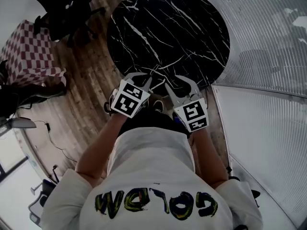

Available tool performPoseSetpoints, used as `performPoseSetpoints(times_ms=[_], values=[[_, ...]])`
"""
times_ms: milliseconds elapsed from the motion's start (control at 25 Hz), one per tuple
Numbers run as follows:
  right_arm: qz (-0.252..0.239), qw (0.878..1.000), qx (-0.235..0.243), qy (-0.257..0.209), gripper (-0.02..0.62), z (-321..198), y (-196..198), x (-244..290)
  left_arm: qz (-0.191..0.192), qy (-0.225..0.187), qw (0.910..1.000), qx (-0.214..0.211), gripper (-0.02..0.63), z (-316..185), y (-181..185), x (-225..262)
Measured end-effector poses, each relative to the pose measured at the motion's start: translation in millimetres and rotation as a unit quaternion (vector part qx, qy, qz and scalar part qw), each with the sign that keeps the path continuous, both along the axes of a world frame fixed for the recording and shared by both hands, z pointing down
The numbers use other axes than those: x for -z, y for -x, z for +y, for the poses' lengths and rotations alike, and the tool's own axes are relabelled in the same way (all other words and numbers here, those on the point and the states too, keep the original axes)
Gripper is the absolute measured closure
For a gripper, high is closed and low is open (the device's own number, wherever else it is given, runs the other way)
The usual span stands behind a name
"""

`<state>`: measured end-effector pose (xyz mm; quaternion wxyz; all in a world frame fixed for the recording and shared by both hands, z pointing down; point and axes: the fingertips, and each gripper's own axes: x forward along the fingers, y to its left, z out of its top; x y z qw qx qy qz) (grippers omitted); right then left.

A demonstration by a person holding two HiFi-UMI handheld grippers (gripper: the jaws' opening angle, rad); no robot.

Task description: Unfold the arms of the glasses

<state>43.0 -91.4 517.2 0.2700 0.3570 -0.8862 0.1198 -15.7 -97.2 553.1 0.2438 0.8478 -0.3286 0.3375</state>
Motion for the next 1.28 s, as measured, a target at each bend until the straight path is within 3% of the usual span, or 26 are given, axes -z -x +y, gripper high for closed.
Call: performPoseSetpoints(times_ms=[280,600,1280], values=[[-0.009,1.0,-0.028,-0.003,0.589,-15.3,-21.0,-14.6,0.002,0.028,0.9996,0.002,0.589,-12.4,-6.9,-34.5],[-0.02,0.999,-0.036,0.008,0.594,-28.8,-24.3,-40.7,0.017,0.061,0.9979,0.013,0.589,-35.0,-15.0,-77.0],[-0.032,0.997,-0.058,0.047,0.594,-56.3,-27.0,-94.7,0.007,0.119,0.9926,0.02,0.588,-84.4,-20.0,-164.1]])
